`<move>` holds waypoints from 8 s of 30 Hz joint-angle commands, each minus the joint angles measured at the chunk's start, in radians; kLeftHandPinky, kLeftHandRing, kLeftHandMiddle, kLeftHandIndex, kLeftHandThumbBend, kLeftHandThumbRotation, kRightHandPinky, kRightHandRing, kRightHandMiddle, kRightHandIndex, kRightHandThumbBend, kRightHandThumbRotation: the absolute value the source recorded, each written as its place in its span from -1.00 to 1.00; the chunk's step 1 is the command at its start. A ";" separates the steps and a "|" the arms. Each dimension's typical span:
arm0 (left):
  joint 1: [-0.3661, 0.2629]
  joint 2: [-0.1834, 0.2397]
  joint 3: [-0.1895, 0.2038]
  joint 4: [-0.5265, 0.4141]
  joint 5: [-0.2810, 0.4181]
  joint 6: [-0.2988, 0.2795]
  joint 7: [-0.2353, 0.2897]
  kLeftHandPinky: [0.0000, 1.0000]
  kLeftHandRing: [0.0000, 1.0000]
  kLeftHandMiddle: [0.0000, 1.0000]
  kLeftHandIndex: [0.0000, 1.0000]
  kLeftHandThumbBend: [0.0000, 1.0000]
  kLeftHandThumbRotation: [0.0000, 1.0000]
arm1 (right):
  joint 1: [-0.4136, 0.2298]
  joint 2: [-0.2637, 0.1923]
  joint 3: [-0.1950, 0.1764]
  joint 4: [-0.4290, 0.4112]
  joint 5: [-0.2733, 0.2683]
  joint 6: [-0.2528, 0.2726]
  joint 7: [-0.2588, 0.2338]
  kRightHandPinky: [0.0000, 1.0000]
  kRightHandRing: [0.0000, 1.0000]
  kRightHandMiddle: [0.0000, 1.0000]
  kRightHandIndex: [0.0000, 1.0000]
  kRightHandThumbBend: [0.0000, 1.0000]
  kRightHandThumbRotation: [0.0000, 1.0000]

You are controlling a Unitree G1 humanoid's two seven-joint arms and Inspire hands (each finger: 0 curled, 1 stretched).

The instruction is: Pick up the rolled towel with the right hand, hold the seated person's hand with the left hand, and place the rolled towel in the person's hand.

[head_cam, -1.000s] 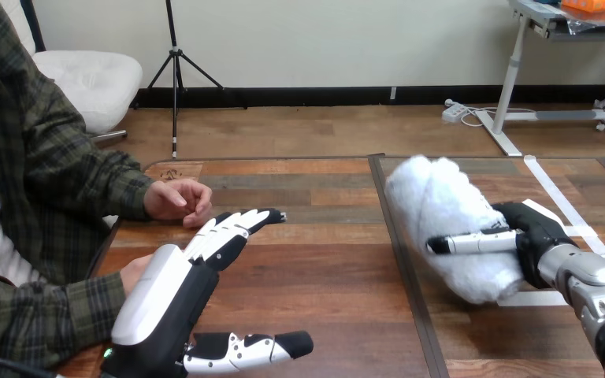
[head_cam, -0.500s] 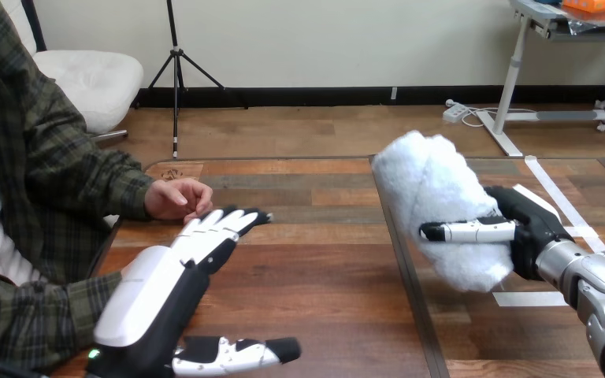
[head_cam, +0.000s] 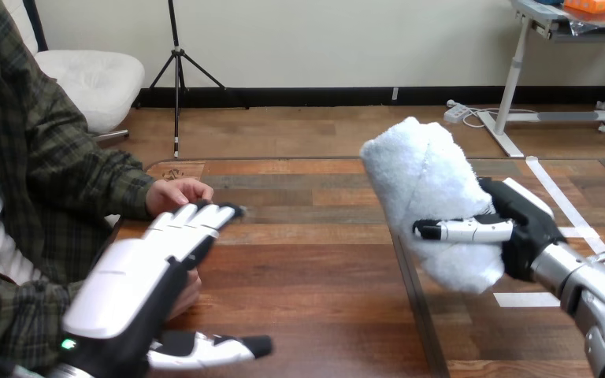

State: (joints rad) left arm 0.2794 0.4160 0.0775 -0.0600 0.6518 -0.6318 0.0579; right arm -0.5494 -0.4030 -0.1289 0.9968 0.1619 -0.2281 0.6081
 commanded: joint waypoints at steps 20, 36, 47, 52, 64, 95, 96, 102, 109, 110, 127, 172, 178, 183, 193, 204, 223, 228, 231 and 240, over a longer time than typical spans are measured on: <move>-0.111 0.214 0.119 -0.065 0.028 0.186 -0.112 0.76 0.82 0.78 0.79 1.00 -0.09 | 0.213 0.068 -0.051 -0.548 0.206 0.186 0.055 -0.72 -0.62 -0.45 -0.23 0.75 -1.00; -0.192 0.305 0.095 0.070 0.042 0.215 -0.129 0.67 0.75 0.72 0.75 1.00 -0.21 | 0.346 0.056 -0.060 -0.795 0.291 0.248 0.079 -0.69 -0.61 -0.43 -0.23 0.73 -1.00; -0.262 0.334 0.060 0.215 0.059 0.206 -0.106 0.65 0.74 0.71 0.73 1.00 -0.28 | 0.435 0.039 -0.067 -0.966 0.312 0.285 0.043 -0.70 -0.63 -0.48 -0.25 0.73 -1.00; -0.297 0.342 0.039 0.295 0.080 0.186 -0.071 0.64 0.73 0.70 0.72 1.00 -0.29 | 0.471 0.032 -0.074 -1.034 0.312 0.295 0.030 -0.73 -0.65 -0.49 -0.26 0.71 -1.00; -0.400 0.362 -0.028 0.504 0.161 0.165 -0.001 0.61 0.71 0.69 0.70 1.00 -0.26 | 0.550 0.009 -0.102 -1.189 0.351 0.317 0.031 -0.76 -0.65 -0.49 -0.33 0.73 -1.00; -0.634 0.369 -0.222 0.946 0.308 0.194 0.178 0.57 0.65 0.67 0.68 1.00 -0.32 | 0.676 -0.027 -0.183 -1.464 0.611 0.343 0.083 -0.81 -0.69 -0.54 -0.46 0.75 -1.00; -0.640 0.367 -0.228 0.956 0.313 0.198 0.182 0.56 0.64 0.66 0.68 1.00 -0.32 | 0.673 -0.026 -0.184 -1.464 0.621 0.339 0.092 -0.81 -0.69 -0.54 -0.46 0.73 -1.00; -0.675 0.358 -0.263 1.005 0.328 0.222 0.174 0.49 0.57 0.63 0.66 1.00 -0.26 | 0.676 -0.035 -0.196 -1.477 0.691 0.371 0.110 -0.80 -0.66 -0.53 -0.44 0.70 -1.00; -0.705 0.344 -0.289 1.057 0.328 0.223 0.199 0.35 0.44 0.53 0.59 1.00 -0.31 | 0.694 -0.041 -0.208 -1.516 0.742 0.387 0.096 -0.79 -0.65 -0.54 -0.43 0.79 -1.00; -0.709 0.339 -0.292 1.062 0.325 0.226 0.202 0.34 0.43 0.52 0.58 1.00 -0.32 | 0.697 -0.040 -0.210 -1.521 0.747 0.383 0.096 -0.79 -0.65 -0.54 -0.43 0.79 -1.00; -0.735 0.321 -0.329 1.072 0.267 0.235 0.212 -0.04 0.02 0.11 0.18 0.92 -0.91 | 0.718 -0.059 -0.233 -1.568 0.812 0.411 0.061 -0.81 -0.68 -0.61 -0.52 0.76 -1.00; -0.699 0.328 -0.354 1.003 0.100 0.177 0.227 -0.49 -0.36 -0.21 -0.18 0.72 -1.00 | 0.554 -0.021 -0.149 -1.455 0.733 0.439 0.029 -0.77 -0.64 -0.53 -0.40 0.78 -1.00; -0.681 0.336 -0.348 0.955 0.080 0.178 0.220 -0.50 -0.37 -0.21 -0.19 0.70 -1.00 | 0.529 0.003 -0.121 -1.421 0.691 0.413 0.029 -0.76 -0.62 -0.52 -0.38 0.79 -1.00; -0.660 0.340 -0.337 0.909 0.066 0.171 0.229 -0.52 -0.39 -0.24 -0.22 0.68 -1.00 | 0.502 0.020 -0.097 -1.382 0.700 0.426 0.050 -0.76 -0.63 -0.48 -0.38 0.70 -1.00; -0.604 0.337 -0.295 0.787 0.003 0.186 0.196 -0.54 -0.41 -0.27 -0.26 0.69 -1.00 | 0.473 0.050 -0.046 -1.359 0.613 0.439 -0.020 -0.75 -0.63 -0.47 -0.41 0.77 -1.00; -0.528 0.323 -0.242 0.617 -0.049 0.206 0.158 -0.56 -0.44 -0.30 -0.29 0.70 -1.00 | 0.421 0.080 0.010 -1.263 0.486 0.389 0.017 -0.69 -0.60 -0.46 -0.37 0.72 -1.00; -0.425 0.292 -0.182 0.359 -0.080 0.278 0.108 -0.59 -0.47 -0.33 -0.32 0.74 -1.00 | 0.353 0.129 0.068 -1.130 0.365 0.306 0.073 -0.73 -0.62 -0.44 -0.28 0.55 -1.00; -0.404 0.281 -0.170 0.307 -0.088 0.291 0.095 -0.59 -0.47 -0.33 -0.32 0.75 -1.00 | 0.348 0.141 0.078 -1.111 0.344 0.300 0.063 -0.75 -0.64 -0.47 -0.30 0.56 -1.00; -0.393 0.274 -0.163 0.276 -0.098 0.299 0.083 -0.59 -0.47 -0.33 -0.32 0.76 -1.00 | 0.344 0.148 0.081 -1.092 0.335 0.292 0.068 -0.76 -0.66 -0.49 -0.31 0.56 -1.00; -0.362 0.250 -0.143 0.179 -0.122 0.318 0.053 -0.60 -0.48 -0.35 -0.32 0.78 -1.00 | 0.329 0.164 0.089 -1.038 0.317 0.288 0.076 -0.78 -0.68 -0.51 -0.31 0.57 -1.00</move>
State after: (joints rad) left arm -0.0656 0.6888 -0.0954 0.2209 0.5569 -0.3147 0.1167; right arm -0.1206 -0.2590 -0.0337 -0.0588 0.4856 0.0999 0.6812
